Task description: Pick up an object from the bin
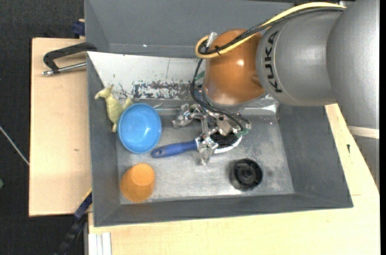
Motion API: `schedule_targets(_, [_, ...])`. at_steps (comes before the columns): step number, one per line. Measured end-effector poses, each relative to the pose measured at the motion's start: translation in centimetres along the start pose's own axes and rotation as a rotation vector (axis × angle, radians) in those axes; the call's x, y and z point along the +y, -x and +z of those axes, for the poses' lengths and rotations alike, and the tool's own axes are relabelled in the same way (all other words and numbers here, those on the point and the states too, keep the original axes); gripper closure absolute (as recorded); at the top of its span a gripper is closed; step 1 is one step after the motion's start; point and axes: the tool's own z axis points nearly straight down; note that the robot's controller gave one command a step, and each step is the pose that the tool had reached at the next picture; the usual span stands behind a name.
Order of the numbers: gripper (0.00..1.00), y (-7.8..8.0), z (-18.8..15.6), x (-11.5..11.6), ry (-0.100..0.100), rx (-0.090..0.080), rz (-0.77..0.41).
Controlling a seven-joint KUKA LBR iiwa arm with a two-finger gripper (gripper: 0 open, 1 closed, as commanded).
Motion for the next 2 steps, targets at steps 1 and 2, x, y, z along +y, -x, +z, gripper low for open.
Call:
schedule_targets(1, [1.00,0.2,-0.2,0.0,-0.001,-0.007,0.002])
schedule_targets(2, [1.00,-2.0,-13.3,-0.7,-0.004,-0.004,0.031])
